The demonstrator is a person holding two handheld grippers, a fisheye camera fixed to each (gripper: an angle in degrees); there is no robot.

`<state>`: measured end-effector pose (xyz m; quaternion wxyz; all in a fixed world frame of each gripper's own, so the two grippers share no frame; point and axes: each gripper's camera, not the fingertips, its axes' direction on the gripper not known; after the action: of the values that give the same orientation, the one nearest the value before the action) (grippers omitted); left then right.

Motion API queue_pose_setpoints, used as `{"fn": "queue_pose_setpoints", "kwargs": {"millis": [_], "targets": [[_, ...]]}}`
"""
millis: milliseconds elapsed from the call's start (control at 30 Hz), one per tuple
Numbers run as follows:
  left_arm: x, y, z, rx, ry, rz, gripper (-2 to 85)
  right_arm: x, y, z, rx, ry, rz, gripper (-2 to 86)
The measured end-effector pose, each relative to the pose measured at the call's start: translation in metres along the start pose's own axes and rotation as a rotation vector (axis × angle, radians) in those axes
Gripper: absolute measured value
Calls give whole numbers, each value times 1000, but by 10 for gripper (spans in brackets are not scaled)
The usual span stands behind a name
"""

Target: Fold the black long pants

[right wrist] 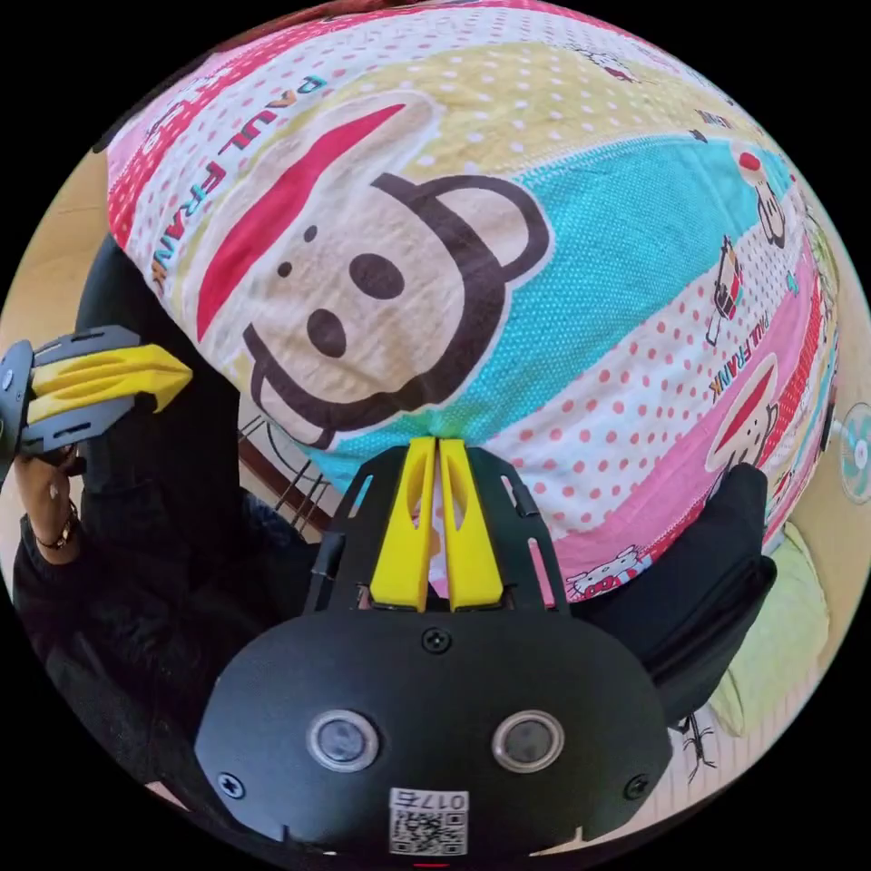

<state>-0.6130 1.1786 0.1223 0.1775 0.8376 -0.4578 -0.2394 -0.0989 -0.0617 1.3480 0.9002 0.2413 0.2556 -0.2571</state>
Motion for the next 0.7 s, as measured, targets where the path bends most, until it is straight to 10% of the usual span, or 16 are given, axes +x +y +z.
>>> {"fn": "queue_pose_setpoints", "kwargs": {"millis": [467, 700], "targets": [[-134, -28, -165, 85, 44, -119, -5, 2, -134, 55, -289, -162, -172, 4], [-217, 0, -376, 464, -80, -367, 87, 2, -142, 71, -233, -209, -167, 4]]}}
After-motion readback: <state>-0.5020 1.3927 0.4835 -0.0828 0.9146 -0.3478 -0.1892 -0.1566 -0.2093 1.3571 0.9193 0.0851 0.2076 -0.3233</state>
